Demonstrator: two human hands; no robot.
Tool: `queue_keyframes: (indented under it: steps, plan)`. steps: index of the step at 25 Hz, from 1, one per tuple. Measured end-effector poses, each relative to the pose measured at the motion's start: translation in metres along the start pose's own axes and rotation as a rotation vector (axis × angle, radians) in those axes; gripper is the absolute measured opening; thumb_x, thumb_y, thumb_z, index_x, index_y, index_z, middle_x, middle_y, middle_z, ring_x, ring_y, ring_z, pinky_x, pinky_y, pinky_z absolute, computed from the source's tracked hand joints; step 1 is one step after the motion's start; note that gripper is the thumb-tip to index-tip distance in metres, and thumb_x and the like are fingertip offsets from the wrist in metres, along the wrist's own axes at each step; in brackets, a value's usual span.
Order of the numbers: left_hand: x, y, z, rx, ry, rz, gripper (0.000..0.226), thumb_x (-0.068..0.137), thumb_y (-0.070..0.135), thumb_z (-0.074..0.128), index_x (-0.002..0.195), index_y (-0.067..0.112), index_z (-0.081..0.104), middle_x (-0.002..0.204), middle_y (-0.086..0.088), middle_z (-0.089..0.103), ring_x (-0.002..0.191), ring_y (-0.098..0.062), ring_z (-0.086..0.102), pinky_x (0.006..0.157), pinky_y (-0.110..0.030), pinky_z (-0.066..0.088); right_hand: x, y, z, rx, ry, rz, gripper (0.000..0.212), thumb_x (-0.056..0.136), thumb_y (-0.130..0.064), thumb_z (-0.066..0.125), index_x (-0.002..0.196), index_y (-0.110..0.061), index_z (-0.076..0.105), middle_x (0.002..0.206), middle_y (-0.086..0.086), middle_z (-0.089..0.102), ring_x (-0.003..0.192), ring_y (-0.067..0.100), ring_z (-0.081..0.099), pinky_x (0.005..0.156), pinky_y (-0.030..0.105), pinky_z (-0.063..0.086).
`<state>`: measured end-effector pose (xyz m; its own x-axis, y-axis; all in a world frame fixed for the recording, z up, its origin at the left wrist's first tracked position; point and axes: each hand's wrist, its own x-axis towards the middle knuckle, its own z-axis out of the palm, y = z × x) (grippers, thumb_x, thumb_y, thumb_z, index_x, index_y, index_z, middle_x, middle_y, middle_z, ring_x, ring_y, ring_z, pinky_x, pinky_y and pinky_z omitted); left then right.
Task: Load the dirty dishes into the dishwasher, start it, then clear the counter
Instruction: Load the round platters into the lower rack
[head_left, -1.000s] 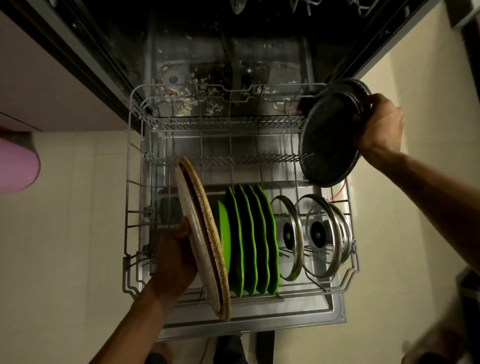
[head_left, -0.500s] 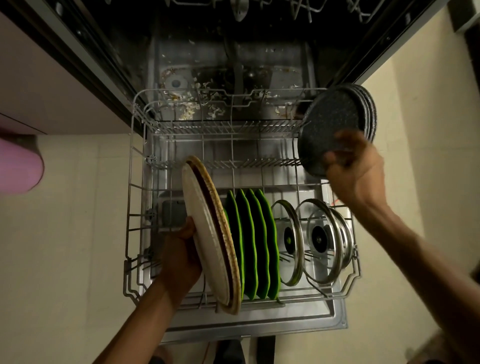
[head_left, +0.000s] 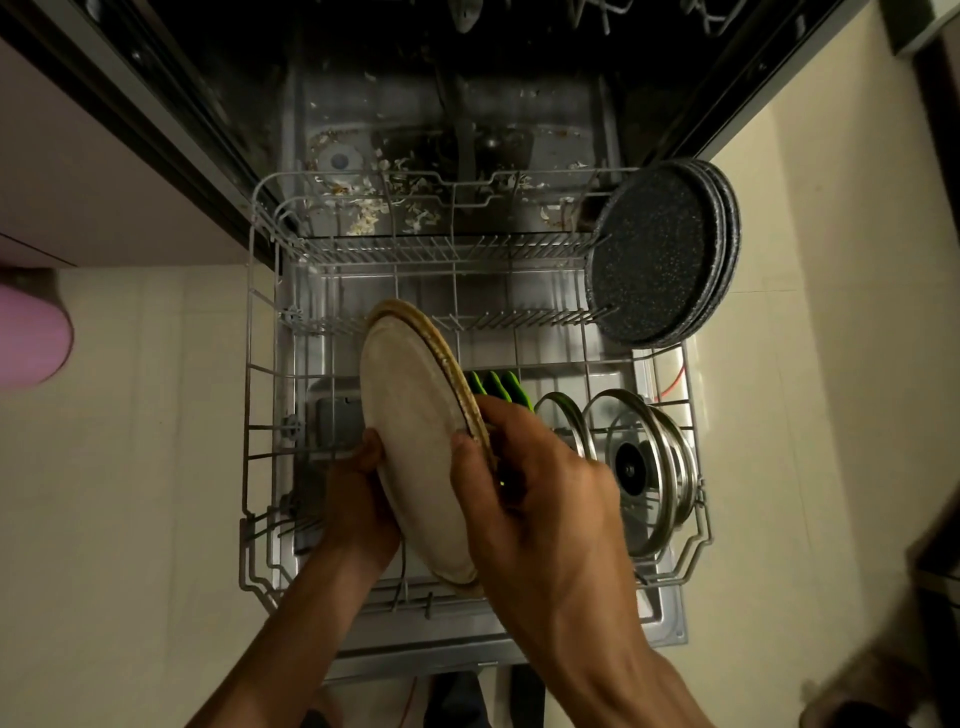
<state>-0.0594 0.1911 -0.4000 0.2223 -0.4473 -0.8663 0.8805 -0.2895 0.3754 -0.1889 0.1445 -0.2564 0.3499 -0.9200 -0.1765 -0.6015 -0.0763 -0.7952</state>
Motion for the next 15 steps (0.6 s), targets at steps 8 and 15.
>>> queue_keyframes:
  steps: [8, 15]
  plan:
    - [0.004, 0.003, -0.009, 0.011, -0.052, -0.005, 0.033, 0.103, 0.024, 0.035, 0.126, 0.008, 0.054, 0.109, -0.013, 0.061, 0.104, -0.026, 0.062, 0.073, -0.035, 0.056, -0.013, -0.018, -0.014, -0.157, 0.17, -0.18, 0.021, 0.091, -0.033, 0.058, 0.112, -0.033, 0.058, 0.068, -0.015, 0.066, 0.053, 0.003, 0.062, 0.044, 0.023, 0.053]
    - [-0.005, 0.005, -0.003, 0.018, 0.057, 0.02, 0.019, 0.096, 0.02, 0.046, 0.099, 0.017, 0.064, 0.095, -0.009, 0.067, 0.094, -0.03, 0.061, 0.069, -0.04, 0.045, 0.018, 0.01, -0.08, -0.203, 0.403, -0.134, 0.022, 0.092, -0.021, 0.056, 0.108, -0.028, 0.069, 0.069, -0.018, 0.064, 0.068, 0.009, 0.065, 0.058, 0.011, 0.051]
